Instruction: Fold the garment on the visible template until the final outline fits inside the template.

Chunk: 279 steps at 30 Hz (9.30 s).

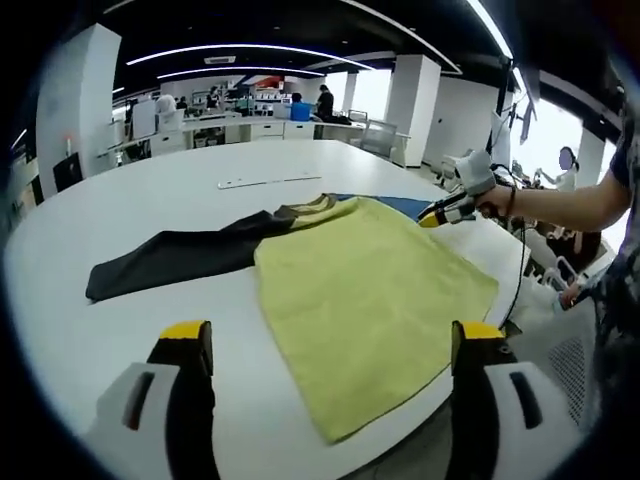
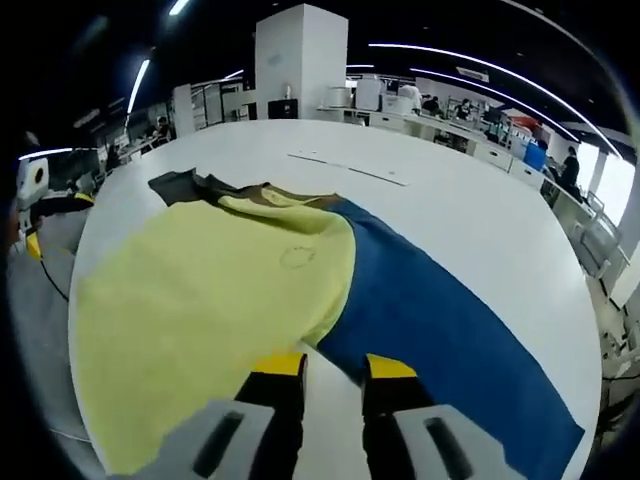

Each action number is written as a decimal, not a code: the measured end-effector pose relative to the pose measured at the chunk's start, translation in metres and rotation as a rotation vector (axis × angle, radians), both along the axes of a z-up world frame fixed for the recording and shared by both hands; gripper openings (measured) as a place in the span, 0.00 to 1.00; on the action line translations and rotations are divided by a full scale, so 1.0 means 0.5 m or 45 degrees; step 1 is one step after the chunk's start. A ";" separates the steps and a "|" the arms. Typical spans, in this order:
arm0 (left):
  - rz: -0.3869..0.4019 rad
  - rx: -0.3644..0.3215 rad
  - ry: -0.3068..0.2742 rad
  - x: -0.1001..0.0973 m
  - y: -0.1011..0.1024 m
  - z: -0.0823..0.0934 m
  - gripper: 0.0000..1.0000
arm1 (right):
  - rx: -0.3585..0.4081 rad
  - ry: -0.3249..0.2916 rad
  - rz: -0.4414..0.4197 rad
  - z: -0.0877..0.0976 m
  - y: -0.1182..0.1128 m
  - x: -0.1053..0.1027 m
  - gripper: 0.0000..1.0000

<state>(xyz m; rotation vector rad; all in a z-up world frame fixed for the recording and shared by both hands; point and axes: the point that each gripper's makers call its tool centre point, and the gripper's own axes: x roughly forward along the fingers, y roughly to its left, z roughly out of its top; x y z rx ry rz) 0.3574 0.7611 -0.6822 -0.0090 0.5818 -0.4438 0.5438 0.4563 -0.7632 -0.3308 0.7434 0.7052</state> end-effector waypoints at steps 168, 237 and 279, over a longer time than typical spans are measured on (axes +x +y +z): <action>-0.191 0.442 -0.162 0.506 0.075 -0.109 0.00 | 0.212 0.006 -0.213 0.104 -0.007 -0.077 0.82; 0.171 0.123 -0.130 0.506 0.125 0.021 0.99 | 0.324 0.079 -0.486 0.111 -0.172 -0.023 0.86; 0.140 0.075 -0.197 0.218 0.066 0.110 0.90 | 0.021 0.070 -0.772 0.024 -0.488 0.006 0.56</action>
